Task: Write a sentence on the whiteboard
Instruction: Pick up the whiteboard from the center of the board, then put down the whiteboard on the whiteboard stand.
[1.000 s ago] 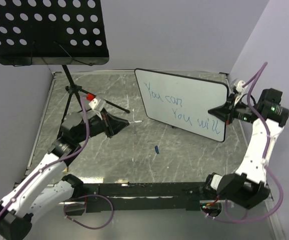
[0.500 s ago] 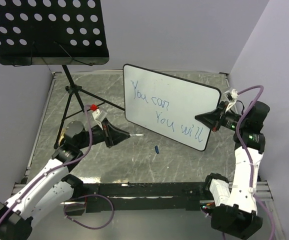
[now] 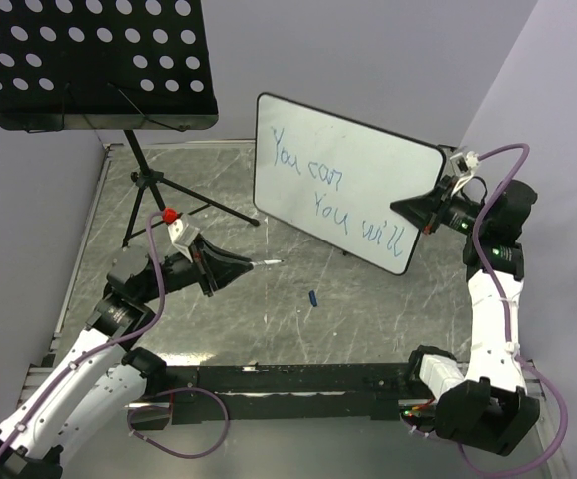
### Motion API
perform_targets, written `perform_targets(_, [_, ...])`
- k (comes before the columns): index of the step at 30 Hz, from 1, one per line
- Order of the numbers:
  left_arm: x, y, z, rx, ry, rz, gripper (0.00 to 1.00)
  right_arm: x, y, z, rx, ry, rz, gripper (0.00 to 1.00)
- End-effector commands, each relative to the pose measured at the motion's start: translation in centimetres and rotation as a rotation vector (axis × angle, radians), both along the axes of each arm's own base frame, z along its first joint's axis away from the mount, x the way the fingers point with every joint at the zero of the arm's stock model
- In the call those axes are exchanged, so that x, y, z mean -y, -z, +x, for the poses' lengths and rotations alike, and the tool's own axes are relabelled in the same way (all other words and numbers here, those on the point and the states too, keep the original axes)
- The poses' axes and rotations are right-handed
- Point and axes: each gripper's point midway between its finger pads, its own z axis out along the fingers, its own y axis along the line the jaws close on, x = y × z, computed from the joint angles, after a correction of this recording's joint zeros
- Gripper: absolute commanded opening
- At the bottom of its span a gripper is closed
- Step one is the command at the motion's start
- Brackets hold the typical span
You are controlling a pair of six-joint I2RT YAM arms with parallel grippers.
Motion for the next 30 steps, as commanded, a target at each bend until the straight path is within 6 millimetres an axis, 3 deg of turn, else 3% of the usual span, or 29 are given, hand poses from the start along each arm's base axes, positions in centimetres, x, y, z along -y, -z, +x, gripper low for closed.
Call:
perform_targets(1, [-0.5, -2.5, -0.1, 0.072, -0.025, -0.03, 0.01, 0.8, -5.1, 1.9, 0.245, 0.032, -0.003, 0.0])
perform_targets(3, [-0.5, -2.4, -0.1, 0.073, -0.027, -0.039, 0.01, 1.5, -3.8, 2.6, 0.205, 0.061, 0.038, 0.0])
perform_targets(4, [-0.5, -2.3, 0.0, 0.065, -0.029, -0.043, 0.01, 1.8, -4.1, 3.0, 0.269, 0.061, 0.028, 0.0])
perform_targets(10, [0.0, -1.7, 0.2, 0.042, -0.01, -0.051, 0.01, 4.1, -1.5, 5.4, 0.239, 0.095, 0.081, 0.0])
perform_targets(16, [-0.1, -1.6, 0.3, 0.029, -0.019, -0.049, 0.01, 5.5, -0.2, 6.9, 0.252, 0.142, 0.097, 0.0])
perform_targets(30, [-0.2, -1.1, 0.1, 0.02, -0.02, -0.051, 0.01, 9.4, 7.3, 10.7, 0.097, 0.269, 0.217, 0.0])
